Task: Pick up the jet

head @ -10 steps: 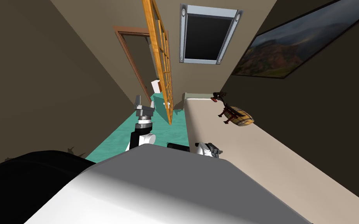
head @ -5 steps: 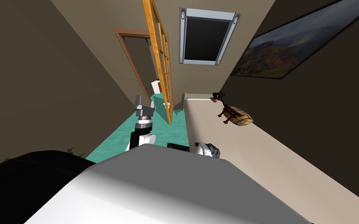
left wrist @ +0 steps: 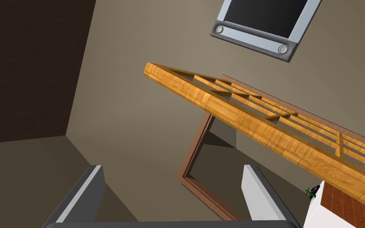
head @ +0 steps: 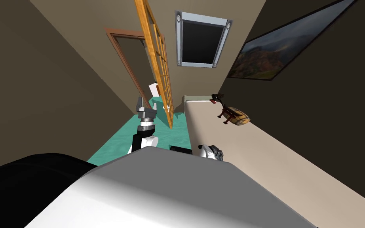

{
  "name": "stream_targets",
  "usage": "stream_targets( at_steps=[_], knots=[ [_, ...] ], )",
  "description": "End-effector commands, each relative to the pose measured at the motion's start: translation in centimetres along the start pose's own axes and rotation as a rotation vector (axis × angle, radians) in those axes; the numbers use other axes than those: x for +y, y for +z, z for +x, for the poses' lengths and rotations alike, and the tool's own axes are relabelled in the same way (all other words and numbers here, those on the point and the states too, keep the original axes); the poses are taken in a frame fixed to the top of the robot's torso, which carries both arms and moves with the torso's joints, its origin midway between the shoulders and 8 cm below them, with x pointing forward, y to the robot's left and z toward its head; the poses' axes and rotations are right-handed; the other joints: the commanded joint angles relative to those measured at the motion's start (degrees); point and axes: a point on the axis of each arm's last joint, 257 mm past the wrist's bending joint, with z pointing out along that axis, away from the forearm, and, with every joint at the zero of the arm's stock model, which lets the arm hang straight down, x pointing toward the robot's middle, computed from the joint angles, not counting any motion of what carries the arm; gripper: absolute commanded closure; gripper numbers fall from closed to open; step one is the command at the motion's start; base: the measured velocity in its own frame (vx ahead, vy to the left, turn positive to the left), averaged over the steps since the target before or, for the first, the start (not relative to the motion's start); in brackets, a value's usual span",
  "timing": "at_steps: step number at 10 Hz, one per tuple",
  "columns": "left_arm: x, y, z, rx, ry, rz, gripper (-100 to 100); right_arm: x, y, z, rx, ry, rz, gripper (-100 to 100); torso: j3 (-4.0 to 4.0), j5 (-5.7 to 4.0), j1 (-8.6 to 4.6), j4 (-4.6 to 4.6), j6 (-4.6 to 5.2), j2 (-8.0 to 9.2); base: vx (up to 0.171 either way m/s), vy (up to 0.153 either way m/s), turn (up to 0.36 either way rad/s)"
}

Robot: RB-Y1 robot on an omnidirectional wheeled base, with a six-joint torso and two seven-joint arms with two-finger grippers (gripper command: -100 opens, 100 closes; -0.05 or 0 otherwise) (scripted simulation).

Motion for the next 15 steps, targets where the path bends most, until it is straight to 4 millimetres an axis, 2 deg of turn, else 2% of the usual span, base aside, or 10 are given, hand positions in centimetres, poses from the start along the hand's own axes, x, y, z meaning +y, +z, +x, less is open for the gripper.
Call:
stream_targets(
  at_steps=[1, 2, 3, 5, 7, 9, 10, 12, 15],
  knots=[
    [0.0, 0.0, 0.0, 0.0, 0.0, 0.0, 0, 1.0, 0.0, -1.1, -0.041, -0.007, -0.045, 100, 0.0, 0.0, 0.0, 0.0, 0.0, 0.0, 0.066, 0.043, -0.213],
    [0.0, 0.0, 0.0, 0.0, 0.0, 0.0, 0, 0.9, 0.1, -0.9, -0.03, 0.032, -0.049, 100, 0.09, -0.01, -0.07, 0.05, -0.06, 0.15, 0.114, 0.051, -0.339],
    [0.0, 0.0, 0.0, 0.0, 0.0, 0.0, 0, 1.5, 0.1, -1.6, -0.055, 0.024, -0.074, 100, 0.04, -0.01, -0.06, 0.02, 0.01, 0.06, 0.122, 0.057, -0.431],
    [0.0, 0.0, 0.0, 0.0, 0.0, 0.0, 0, 2.8, -0.1, -2.9, -0.11, -0.002, -0.124, 100, 0.12, -0.04, -0.14, 0.07, -0.09, 0.18, 0.028, 0.02, -0.059],
    [0.0, 0.0, 0.0, 0.0, 0.0, 0.0, 0, 3.4, -0.1, -3.4, -0.124, 0.021, -0.159, 100, 0.12, -0.02, -0.14, 0.06, 0.03, 0.17, 0.103, 0.056, -0.378],
    [0.0, 0.0, 0.0, 0.0, 0.0, 0.0, 0, 4.4, -0.5, -4.7, -0.177, -0.01, -0.199, 100, 0.14, -0.04, -0.12, 0.09, -0.09, 0.21, 0.028, 0.032, -0.07],
    [0.0, 0.0, 0.0, 0.0, 0.0, 0.0, 0, 4.4, -0.3, -4.6, -0.169, 0.021, -0.211, 100, 0.22, -0.07, -0.21, 0.12, -0.11, 0.35, 0.091, 0.055, -0.306],
    [0.0, 0.0, 0.0, 0.0, 0.0, 0.0, 0, 5.7, -0.8, -5.7, -0.215, -0.013, -0.264, 100, 0.1, 0.0, -0.07, 0.05, 0.02, 0.15, 0.071, 0.063, -0.31],
    [0.0, 0.0, 0.0, 0.0, 0.0, 0.0, 0, 6.0, -0.9, -6.3, -0.242, -0.012, -0.29, 100, 0.28, -0.08, -0.32, 0.14, -0.09, 0.45, 0.026, 0.02, -0.083]
  ],
)
